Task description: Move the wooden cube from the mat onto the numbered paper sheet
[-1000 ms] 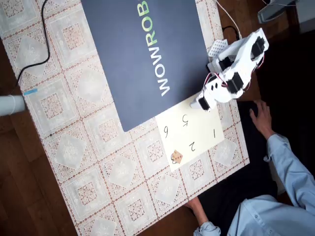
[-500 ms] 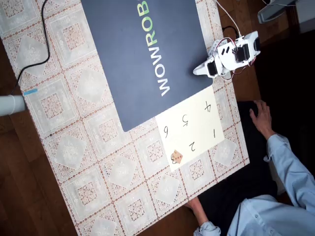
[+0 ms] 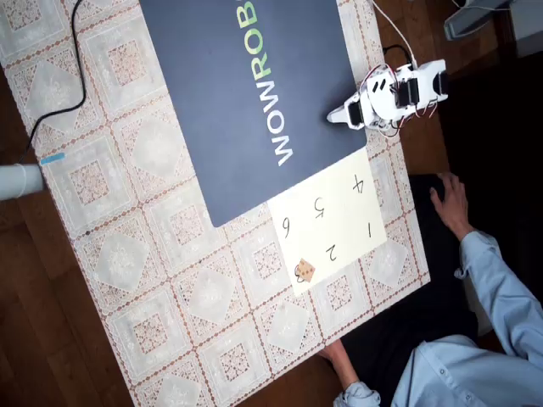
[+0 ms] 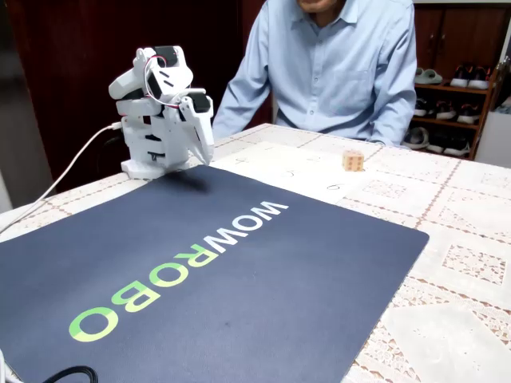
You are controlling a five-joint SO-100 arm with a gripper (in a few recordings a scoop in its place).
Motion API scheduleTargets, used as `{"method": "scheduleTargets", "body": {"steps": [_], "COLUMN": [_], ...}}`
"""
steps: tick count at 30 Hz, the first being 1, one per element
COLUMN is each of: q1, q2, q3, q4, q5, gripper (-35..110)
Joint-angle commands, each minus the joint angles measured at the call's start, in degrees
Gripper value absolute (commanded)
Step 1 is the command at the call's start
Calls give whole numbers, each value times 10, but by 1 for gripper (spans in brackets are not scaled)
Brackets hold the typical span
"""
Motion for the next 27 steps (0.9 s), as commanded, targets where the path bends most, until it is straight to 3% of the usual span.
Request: {"method": "scheduleTargets", "body": {"steps": [1,12,27], "q1": [14,39,38], "q2": [7,7,7], "q3": [31,25,29], "q4": [12,11,16], "q5": [1,48,40], "gripper": [0,0,0]}}
